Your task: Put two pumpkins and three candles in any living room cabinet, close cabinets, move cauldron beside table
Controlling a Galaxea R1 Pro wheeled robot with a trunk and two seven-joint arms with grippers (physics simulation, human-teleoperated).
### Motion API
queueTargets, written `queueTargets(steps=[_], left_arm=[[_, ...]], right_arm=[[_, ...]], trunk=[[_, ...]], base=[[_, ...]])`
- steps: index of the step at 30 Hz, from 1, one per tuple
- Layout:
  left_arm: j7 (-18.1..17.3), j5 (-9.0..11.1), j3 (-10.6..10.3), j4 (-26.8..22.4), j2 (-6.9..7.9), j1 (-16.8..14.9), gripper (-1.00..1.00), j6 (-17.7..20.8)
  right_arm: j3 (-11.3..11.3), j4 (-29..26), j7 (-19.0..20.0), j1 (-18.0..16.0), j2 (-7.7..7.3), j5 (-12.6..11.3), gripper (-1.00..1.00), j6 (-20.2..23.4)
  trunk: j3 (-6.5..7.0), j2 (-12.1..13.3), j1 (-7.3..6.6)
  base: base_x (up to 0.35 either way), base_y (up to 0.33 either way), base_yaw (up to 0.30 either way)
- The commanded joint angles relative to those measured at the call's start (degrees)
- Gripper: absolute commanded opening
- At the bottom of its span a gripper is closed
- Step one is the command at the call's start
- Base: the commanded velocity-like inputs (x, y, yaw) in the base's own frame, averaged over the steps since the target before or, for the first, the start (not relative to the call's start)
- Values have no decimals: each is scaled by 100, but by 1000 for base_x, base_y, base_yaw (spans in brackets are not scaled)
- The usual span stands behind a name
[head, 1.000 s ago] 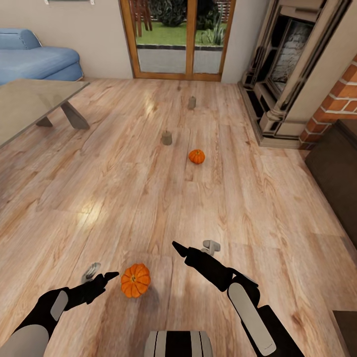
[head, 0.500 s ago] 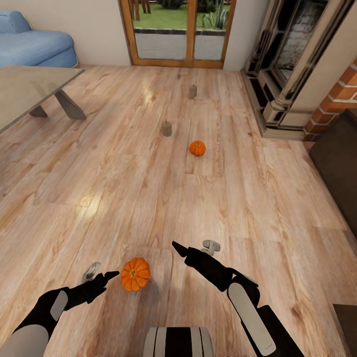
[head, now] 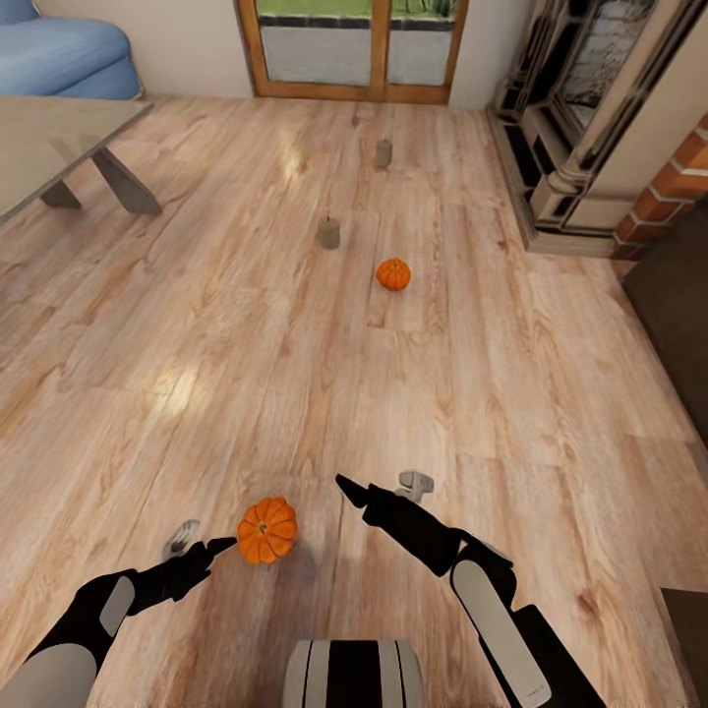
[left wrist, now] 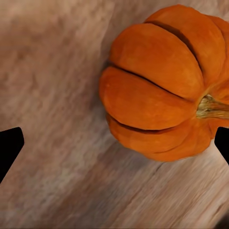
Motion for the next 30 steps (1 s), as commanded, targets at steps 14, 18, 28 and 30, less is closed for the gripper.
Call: queueTargets(steps=[14,18,28,30], left_arm=[[-15,2,0,0,0,0,100,4],[-71,2,-8,0,0,0,100,7],[-945,-40,-52,-3,0,0,100,-4],[-961,-41,-52,-3,0,1,100,-6]], right_arm=[[121,-32,1438,2,-39,-15,100,-1],[114,-12,1612,5,-39,-10,100,-2],[113,0,1639,4,-40,-18,100,-3],[113,0,1639,5,-34,-13,100,-6]], trunk=[[-244,-15,28],[-311,-19,36],[-311,-19,36],[-355,-22,41]], base=[[0,0,0],[0,0,0],[0,0,0],[0,0,0]])
